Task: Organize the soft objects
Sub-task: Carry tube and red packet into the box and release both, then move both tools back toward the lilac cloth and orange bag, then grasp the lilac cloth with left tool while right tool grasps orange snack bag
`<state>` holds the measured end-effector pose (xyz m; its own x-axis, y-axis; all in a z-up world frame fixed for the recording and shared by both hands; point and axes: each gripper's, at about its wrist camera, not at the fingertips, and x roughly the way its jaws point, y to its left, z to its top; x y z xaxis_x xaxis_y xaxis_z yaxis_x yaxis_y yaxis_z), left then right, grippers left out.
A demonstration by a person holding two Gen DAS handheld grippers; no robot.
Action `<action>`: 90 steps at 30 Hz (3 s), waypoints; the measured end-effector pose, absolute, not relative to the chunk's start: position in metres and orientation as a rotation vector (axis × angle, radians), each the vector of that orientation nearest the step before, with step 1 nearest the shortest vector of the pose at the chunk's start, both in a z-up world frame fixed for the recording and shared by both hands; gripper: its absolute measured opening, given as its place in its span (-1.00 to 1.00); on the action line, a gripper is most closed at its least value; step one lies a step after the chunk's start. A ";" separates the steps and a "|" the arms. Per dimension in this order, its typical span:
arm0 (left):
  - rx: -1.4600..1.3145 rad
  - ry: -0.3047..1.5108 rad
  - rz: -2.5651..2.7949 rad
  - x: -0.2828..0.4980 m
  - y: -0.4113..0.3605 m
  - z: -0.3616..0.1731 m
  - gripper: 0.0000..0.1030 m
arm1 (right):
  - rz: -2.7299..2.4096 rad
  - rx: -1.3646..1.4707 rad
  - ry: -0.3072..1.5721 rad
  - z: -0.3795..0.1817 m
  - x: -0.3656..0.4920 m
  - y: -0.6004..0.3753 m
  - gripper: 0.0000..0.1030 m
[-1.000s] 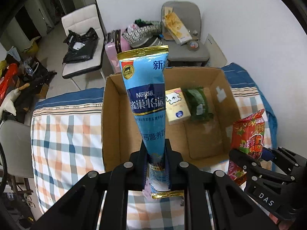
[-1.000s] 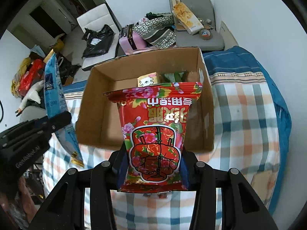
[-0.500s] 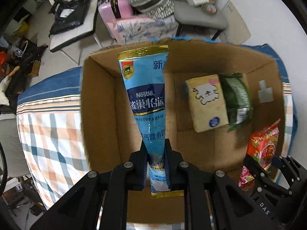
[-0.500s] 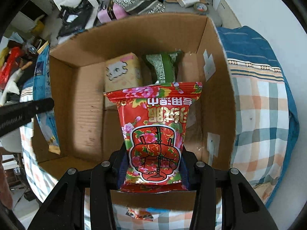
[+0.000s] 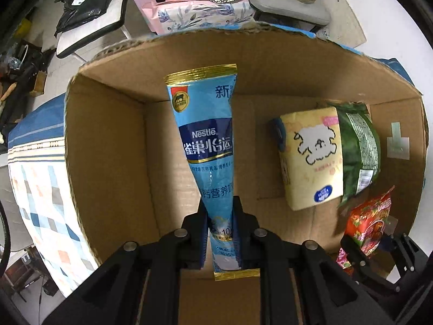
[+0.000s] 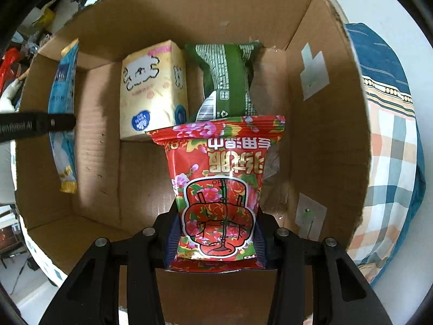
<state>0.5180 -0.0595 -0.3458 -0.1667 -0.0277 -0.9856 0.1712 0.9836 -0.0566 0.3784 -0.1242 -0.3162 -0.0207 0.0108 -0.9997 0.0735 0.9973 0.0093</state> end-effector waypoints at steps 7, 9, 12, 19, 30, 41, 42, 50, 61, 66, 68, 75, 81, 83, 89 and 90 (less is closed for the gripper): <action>0.121 1.738 -0.134 0.525 -0.060 -0.345 -0.41 | -0.054 0.061 1.607 -0.322 0.379 -0.117 0.19; 0.109 1.728 -0.132 0.523 -0.058 -0.340 -0.36 | -0.054 0.057 1.599 -0.319 0.379 -0.113 0.27; 0.089 1.708 -0.130 0.520 -0.053 -0.331 -0.05 | -0.051 0.052 1.593 -0.310 0.379 -0.110 0.42; 0.134 1.629 -0.132 0.494 -0.047 -0.300 0.78 | -0.034 0.090 1.556 -0.290 0.379 -0.101 0.90; 0.109 1.387 -0.100 0.433 -0.033 -0.225 0.97 | -0.060 0.097 1.434 -0.231 0.356 -0.100 1.00; 0.057 1.213 -0.077 0.377 -0.025 -0.158 0.98 | -0.098 0.092 1.235 -0.151 0.300 -0.097 1.00; 0.052 1.194 -0.077 0.370 -0.025 -0.151 0.98 | -0.101 0.090 1.222 -0.144 0.295 -0.097 1.00; 0.044 1.146 -0.066 0.327 -0.020 -0.129 0.98 | -0.104 0.106 1.125 -0.109 0.248 -0.093 1.00; 0.084 1.328 0.034 0.275 -0.005 -0.217 0.98 | -0.050 0.203 1.375 -0.218 0.208 -0.083 1.00; 0.153 1.421 0.127 0.262 0.004 -0.271 0.97 | -0.057 0.180 1.460 -0.289 0.199 -0.064 1.00; 0.181 1.451 0.143 0.259 0.007 -0.287 0.97 | -0.055 0.180 1.498 -0.311 0.199 -0.056 0.99; 0.275 1.503 0.121 0.266 -0.001 -0.316 0.97 | -0.058 0.162 1.595 -0.362 0.199 -0.048 0.53; 0.327 1.532 0.010 0.280 -0.031 -0.334 0.97 | -0.070 0.210 1.614 -0.365 0.187 -0.075 0.22; 0.342 1.546 -0.032 0.285 -0.044 -0.343 0.97 | -0.074 0.234 1.619 -0.362 0.184 -0.087 0.19; 0.367 1.614 -0.115 0.304 -0.078 -0.373 0.97 | -0.077 0.264 1.627 -0.358 0.176 -0.114 0.05; 0.375 1.629 -0.123 0.308 -0.083 -0.379 0.97 | -0.079 0.269 1.628 -0.358 0.175 -0.118 0.05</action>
